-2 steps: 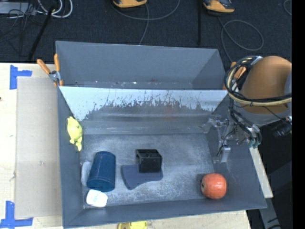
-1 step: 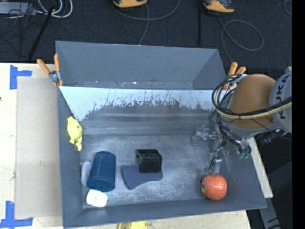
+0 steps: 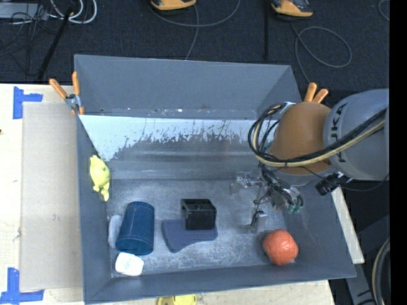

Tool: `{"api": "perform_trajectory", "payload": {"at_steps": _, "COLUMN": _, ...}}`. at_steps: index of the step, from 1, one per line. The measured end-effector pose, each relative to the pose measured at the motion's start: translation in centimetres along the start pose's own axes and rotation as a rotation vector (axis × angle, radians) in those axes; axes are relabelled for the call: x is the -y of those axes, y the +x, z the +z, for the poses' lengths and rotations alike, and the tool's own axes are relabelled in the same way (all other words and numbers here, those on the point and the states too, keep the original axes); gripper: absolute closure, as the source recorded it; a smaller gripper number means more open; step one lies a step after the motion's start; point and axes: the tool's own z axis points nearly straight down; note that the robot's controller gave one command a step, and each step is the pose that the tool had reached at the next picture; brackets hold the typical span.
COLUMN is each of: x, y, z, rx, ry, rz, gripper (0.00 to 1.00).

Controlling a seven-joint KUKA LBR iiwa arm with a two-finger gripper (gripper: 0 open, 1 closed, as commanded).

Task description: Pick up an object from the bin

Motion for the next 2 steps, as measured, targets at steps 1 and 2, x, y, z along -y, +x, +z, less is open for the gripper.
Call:
{"api": "perform_trajectory", "payload": {"at_steps": 1, "x": -4.6, "y": -0.8, "z": 0.4, "rx": -0.001, "ry": -0.002, "rz": -0.003, "gripper": 0.00}}
{"api": "perform_trajectory", "payload": {"at_steps": 2, "x": -6.7, "y": -1.7, "z": 0.7, "rx": 0.002, "ry": 0.000, "rz": -0.114, "gripper": 0.00}}
